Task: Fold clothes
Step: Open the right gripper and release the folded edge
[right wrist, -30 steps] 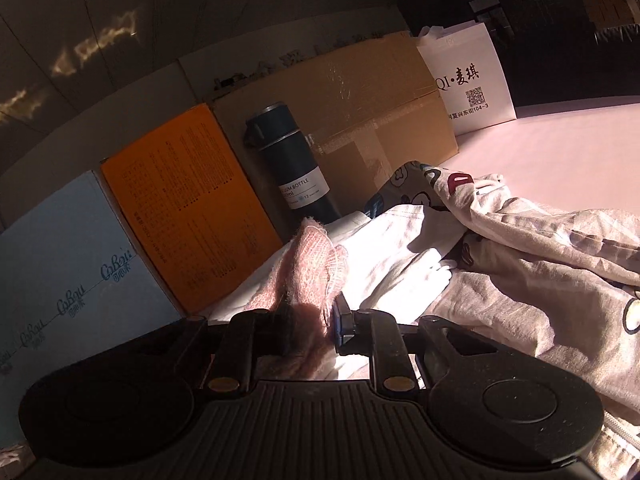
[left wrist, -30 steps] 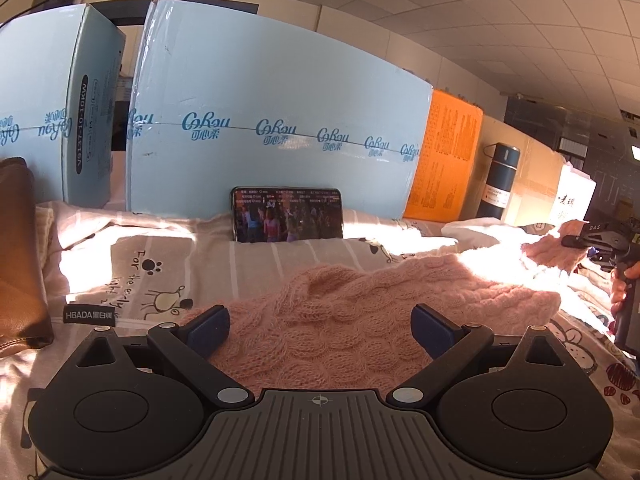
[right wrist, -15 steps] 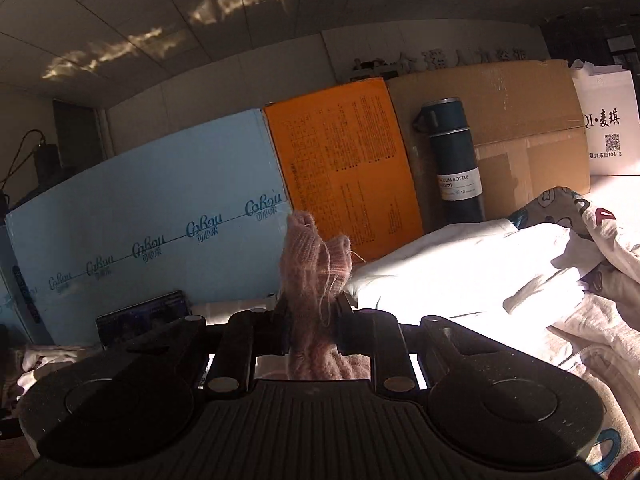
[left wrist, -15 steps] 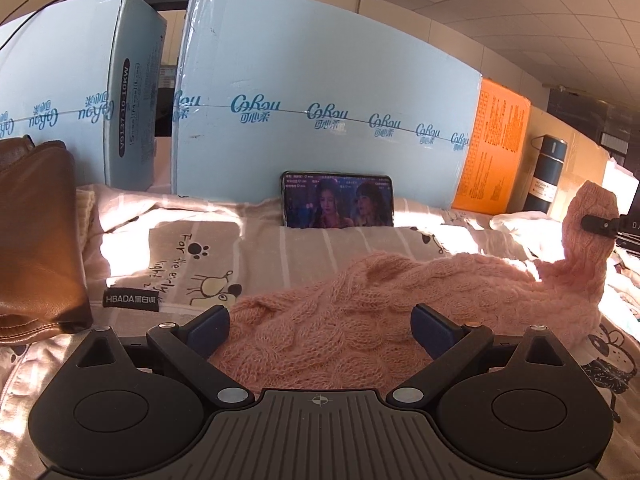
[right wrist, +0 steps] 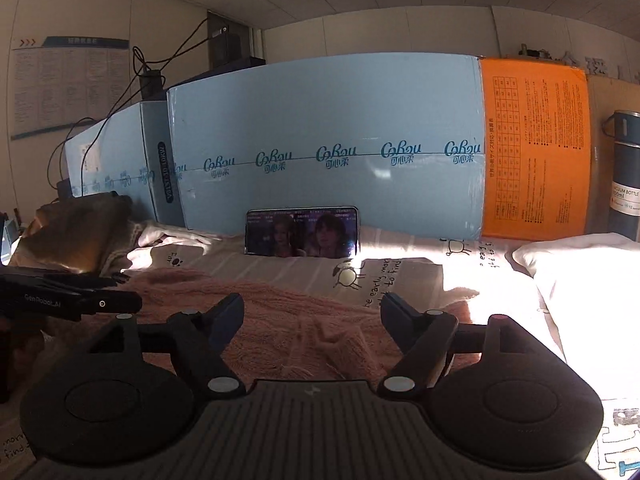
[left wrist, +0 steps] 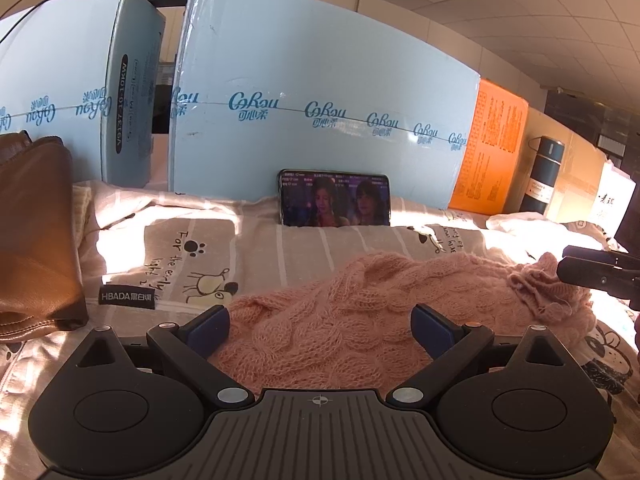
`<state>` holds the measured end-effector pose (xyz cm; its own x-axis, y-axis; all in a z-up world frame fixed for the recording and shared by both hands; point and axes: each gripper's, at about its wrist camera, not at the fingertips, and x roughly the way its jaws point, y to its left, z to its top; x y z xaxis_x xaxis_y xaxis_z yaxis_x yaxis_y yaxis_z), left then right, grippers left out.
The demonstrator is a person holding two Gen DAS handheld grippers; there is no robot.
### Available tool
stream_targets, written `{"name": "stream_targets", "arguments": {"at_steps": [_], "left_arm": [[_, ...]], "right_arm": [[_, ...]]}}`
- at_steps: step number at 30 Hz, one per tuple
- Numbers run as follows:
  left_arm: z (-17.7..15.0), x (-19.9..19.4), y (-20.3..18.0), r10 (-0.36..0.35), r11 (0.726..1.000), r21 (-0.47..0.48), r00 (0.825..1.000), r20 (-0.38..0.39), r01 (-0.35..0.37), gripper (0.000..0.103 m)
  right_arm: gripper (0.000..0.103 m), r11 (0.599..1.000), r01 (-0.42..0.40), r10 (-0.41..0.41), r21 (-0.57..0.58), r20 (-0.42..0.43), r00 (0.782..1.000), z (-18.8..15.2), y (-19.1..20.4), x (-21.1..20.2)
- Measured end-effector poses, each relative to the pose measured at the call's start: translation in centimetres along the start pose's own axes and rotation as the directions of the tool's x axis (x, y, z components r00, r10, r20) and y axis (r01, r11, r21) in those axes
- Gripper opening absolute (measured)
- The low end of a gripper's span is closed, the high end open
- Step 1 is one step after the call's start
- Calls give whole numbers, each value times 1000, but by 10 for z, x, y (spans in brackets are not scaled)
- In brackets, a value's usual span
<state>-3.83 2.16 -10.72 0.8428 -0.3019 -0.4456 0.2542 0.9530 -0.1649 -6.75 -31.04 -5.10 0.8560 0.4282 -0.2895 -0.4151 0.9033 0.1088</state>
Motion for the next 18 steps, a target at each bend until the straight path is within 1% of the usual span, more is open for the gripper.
{"name": "stream_targets", "arguments": {"at_steps": [2, 5, 7, 9, 12, 15, 18], "left_arm": [[0, 0, 0, -1, 1000, -1, 1000, 0, 1, 99], [0, 0, 0, -4, 1000, -2, 1000, -1, 4, 99], [0, 0, 0, -5, 1000, -3, 1000, -2, 5, 99], [0, 0, 0, -5, 1000, -3, 1000, -2, 5, 99], [0, 0, 0, -7, 1000, -4, 1000, -2, 7, 99], [0, 0, 0, -9, 1000, -5, 1000, -2, 9, 99], [0, 0, 0, -11, 1000, -6, 1000, 0, 11, 99]], "right_arm": [[86, 1000, -10, 9, 19, 22, 1000, 1, -1, -5], [86, 998, 7, -7, 61, 11, 1000, -1, -8, -4], [86, 997, -1, 2, 76, -22, 1000, -3, -10, 1], [86, 995, -47, 54, 90, -74, 996, -6, -7, 8], [86, 989, -113, 124, 90, -123, 985, -11, 2, 11], [86, 986, -156, 163, 60, -135, 977, -13, 11, 11], [86, 983, -167, 179, 77, -187, 966, -18, 12, 19]]}}
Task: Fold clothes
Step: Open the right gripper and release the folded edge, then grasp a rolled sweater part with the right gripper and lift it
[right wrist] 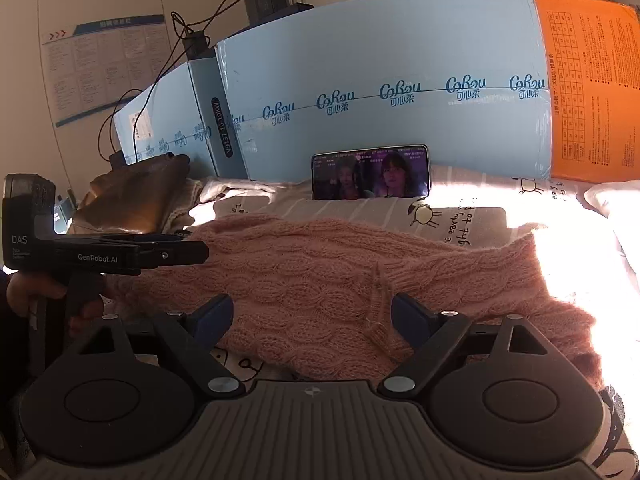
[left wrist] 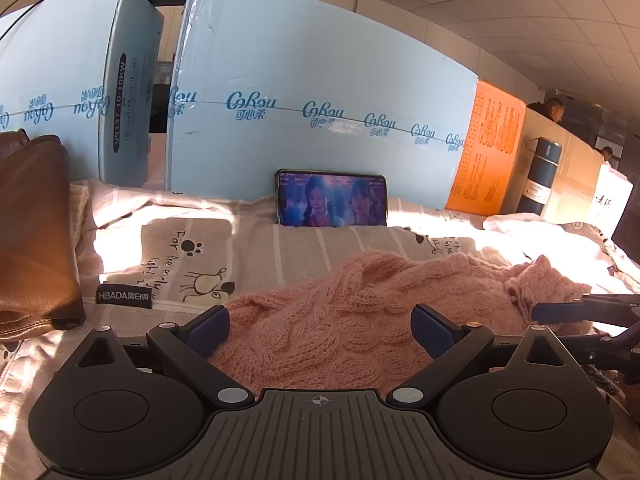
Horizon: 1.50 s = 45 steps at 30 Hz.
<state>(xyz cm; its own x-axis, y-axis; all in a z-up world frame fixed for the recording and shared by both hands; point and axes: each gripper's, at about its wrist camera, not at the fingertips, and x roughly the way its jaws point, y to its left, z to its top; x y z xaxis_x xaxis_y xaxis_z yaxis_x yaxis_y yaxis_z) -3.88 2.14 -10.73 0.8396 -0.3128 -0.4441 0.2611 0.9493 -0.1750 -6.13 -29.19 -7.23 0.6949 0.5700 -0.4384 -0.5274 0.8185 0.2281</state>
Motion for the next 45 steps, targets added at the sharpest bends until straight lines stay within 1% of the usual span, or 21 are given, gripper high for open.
{"name": "stream_targets", "arguments": {"at_steps": [1, 4, 7, 9, 10, 11, 13, 15, 17, 18, 19, 22, 25, 29, 33, 35, 37, 39, 40, 42, 45], "left_arm": [[0, 0, 0, -1, 1000, -1, 1000, 0, 1, 99], [0, 0, 1, -2, 1000, -4, 1000, -1, 2, 99], [0, 0, 1, -7, 1000, -10, 1000, 5, 7, 99], [0, -1, 1, -10, 1000, -13, 1000, 8, 10, 99], [0, -1, 1, -11, 1000, -14, 1000, 9, 11, 99], [0, -1, 1, -12, 1000, -15, 1000, 9, 12, 99], [0, -1, 1, -14, 1000, -16, 1000, 10, 14, 99], [0, -1, 2, -17, 1000, -17, 1000, 10, 17, 99], [0, -1, 2, -16, 1000, -18, 1000, 10, 16, 99], [0, -1, 2, -16, 1000, -18, 1000, 10, 16, 99], [0, -1, 2, -16, 1000, -18, 1000, 9, 16, 99], [0, 0, 2, -16, 1000, -18, 1000, 6, 16, 99], [-1, 0, 3, -17, 1000, -19, 1000, 6, 18, 99], [-1, 1, 4, -19, 1000, -21, 1000, 2, 19, 99], [-2, 4, 4, -23, 999, -25, 1000, -12, 23, 99], [-2, 4, 4, -27, 999, -28, 999, -17, 26, 99], [-2, 4, 4, -31, 999, -30, 999, -18, 31, 99], [-2, 5, 3, -34, 999, -31, 999, -21, 33, 99], [-2, 5, 3, -35, 999, -32, 999, -21, 34, 99], [-2, 5, 3, -37, 999, -35, 999, -23, 36, 99], [-2, 6, 4, -39, 999, -38, 999, -25, 38, 99]], "right_arm": [[86, 1000, -2, 2, 5, -10, 1000, -1, 0, 2], [86, 1000, -4, 3, 6, 19, 1000, 0, 1, -3], [86, 999, 3, -7, 36, 116, 993, 4, -3, -21], [86, 994, 35, -54, 101, 195, 979, 6, -12, -36], [86, 989, 54, -85, 139, 231, 969, 7, -17, -43], [87, 978, 89, -138, 188, 266, 954, 7, -23, -51], [87, 934, 195, -284, 298, 292, 913, 5, -37, -61], [87, 865, 280, -410, 416, 265, 872, 1, -55, -66], [87, 795, 328, -485, 510, 209, 849, -3, -72, -66], [87, 767, 343, -505, 542, 182, 844, -5, -78, -65], [87, 749, 351, -514, 562, 159, 843, -6, -83, -63], [87, 717, 358, -510, 598, 100, 855, -11, -95, -57], [87, 702, 351, -491, 619, 65, 869, -15, -101, -51], [88, 704, 328, -462, 630, 55, 885, -17, -105, -45], [89, 724, 289, -421, 627, 69, 904, -16, -107, -39], [88, 735, 289, -415, 614, 70, 907, -15, -106, -36], [83, 753, 290, -406, 590, 70, 911, -15, -103, -33], [61, 773, 277, -384, 571, 73, 921, -15, -100, -30], [58, 779, 279, -383, 561, 73, 921, -15, -99, -29], [47, 791, 286, -392, 541, 87, 916, -14, -95, -30], [36, 813, 286, -396, 508, 121, 910, -13, -91, -32]]}}
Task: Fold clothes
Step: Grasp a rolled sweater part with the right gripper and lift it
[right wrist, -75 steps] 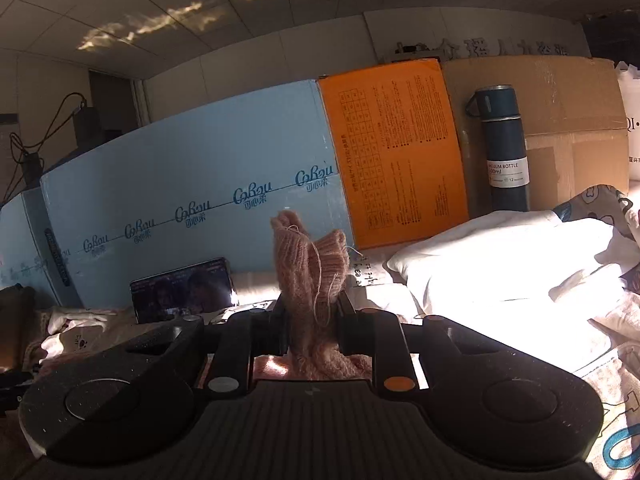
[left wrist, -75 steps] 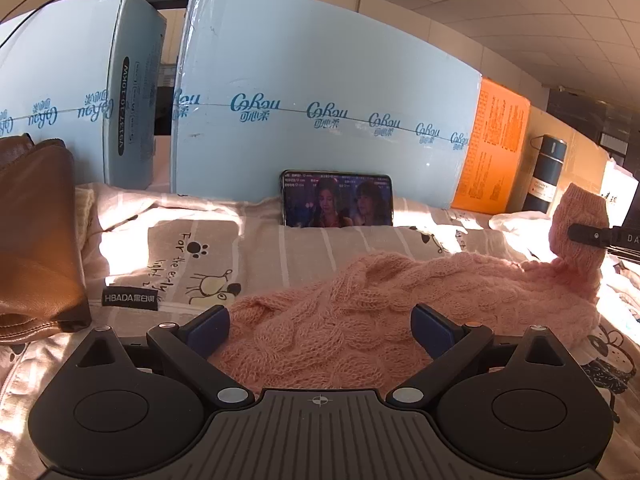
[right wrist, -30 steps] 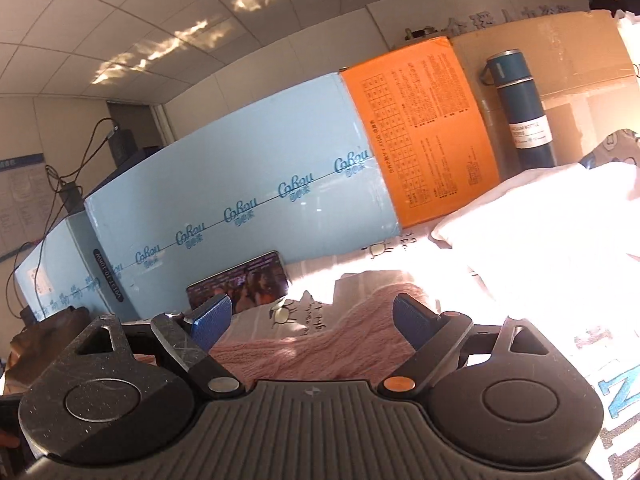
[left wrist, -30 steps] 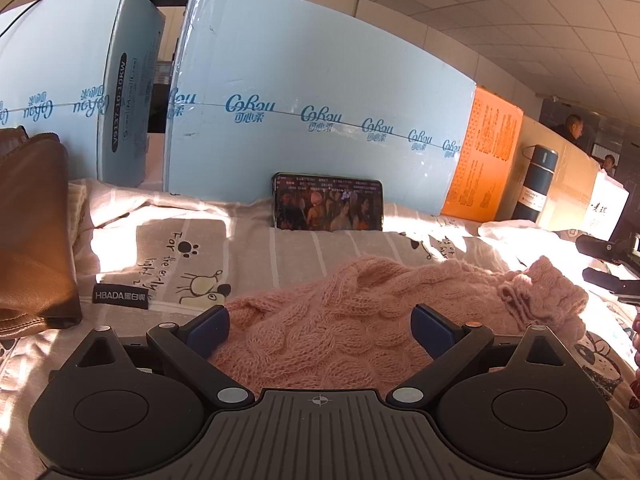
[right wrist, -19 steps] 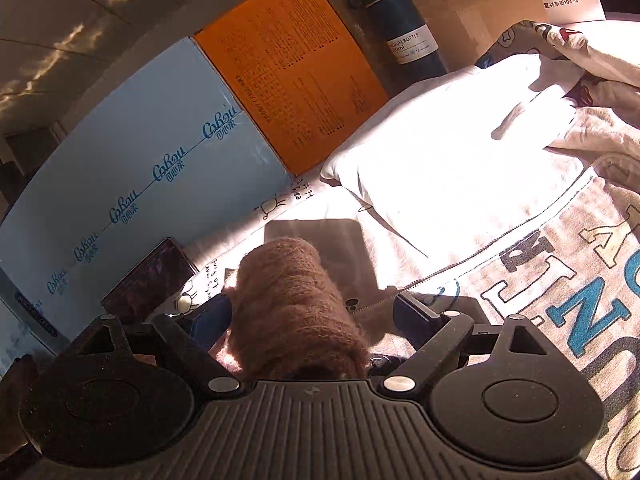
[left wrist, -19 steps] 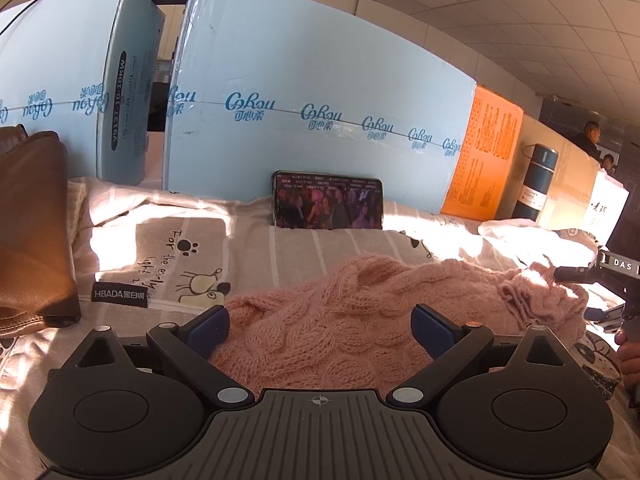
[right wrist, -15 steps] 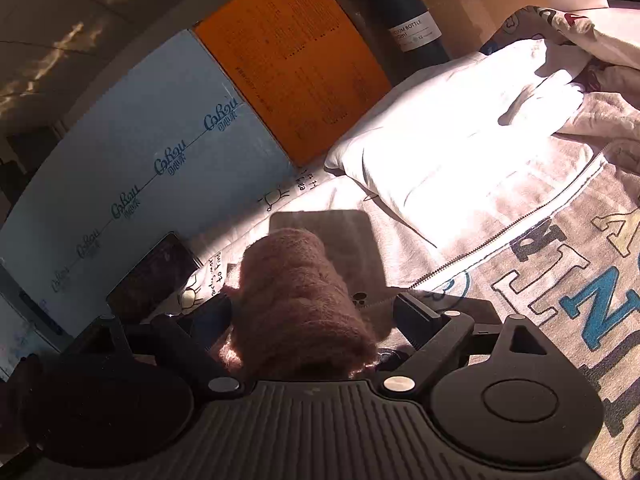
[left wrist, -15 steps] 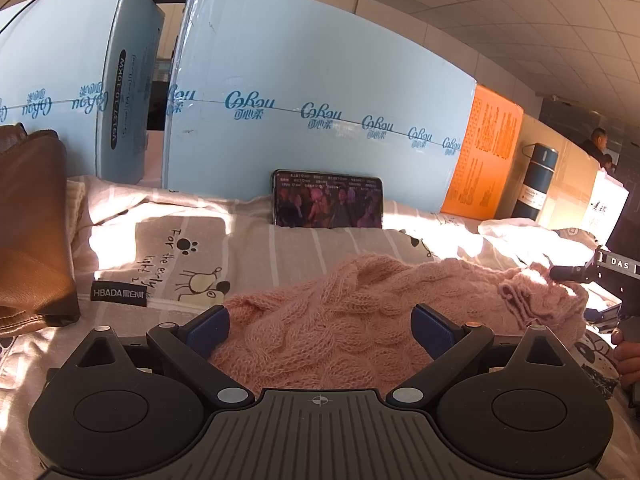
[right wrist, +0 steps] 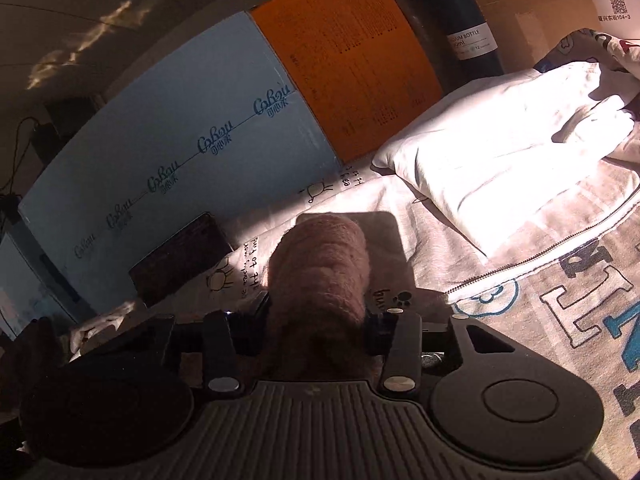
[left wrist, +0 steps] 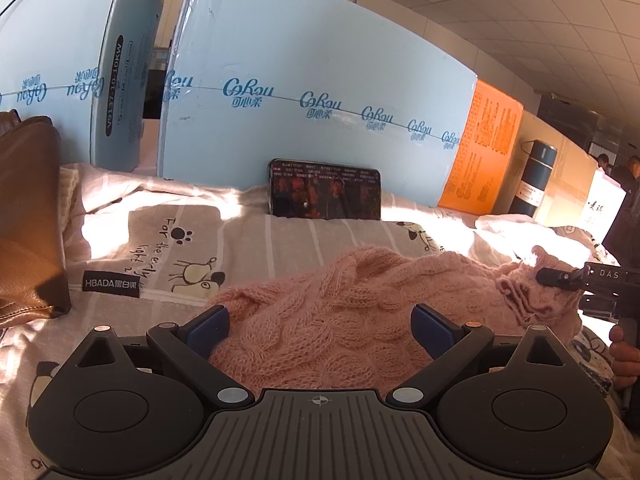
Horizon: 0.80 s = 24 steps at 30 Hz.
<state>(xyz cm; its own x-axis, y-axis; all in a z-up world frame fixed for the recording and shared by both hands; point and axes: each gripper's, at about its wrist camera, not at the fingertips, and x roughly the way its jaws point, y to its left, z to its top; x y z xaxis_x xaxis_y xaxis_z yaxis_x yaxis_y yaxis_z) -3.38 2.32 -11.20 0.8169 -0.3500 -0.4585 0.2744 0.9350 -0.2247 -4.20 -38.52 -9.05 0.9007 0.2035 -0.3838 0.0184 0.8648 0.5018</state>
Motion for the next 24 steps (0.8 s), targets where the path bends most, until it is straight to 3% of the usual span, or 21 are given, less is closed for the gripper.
{"name": "stream_targets", "arguments": {"at_steps": [6, 14, 20, 24], "left_arm": [[0, -1, 0, -3, 1000, -1, 1000, 4, 3, 99], [1, -4, -1, -25, 1000, -4, 999, 22, 25, 99], [2, -10, -4, -76, 997, -2, 996, 53, 77, 99], [3, -15, -8, -135, 991, 14, 989, 61, 134, 99]], "right_arm": [[28, 998, -10, 16, -59, 103, 995, 3, 5, -14], [23, 996, 65, -46, -64, 257, 965, 9, 3, -34], [23, 980, 190, -154, -60, 376, 914, 17, -2, -44], [23, 957, 290, -256, -7, 448, 857, 28, -14, -54]]}}
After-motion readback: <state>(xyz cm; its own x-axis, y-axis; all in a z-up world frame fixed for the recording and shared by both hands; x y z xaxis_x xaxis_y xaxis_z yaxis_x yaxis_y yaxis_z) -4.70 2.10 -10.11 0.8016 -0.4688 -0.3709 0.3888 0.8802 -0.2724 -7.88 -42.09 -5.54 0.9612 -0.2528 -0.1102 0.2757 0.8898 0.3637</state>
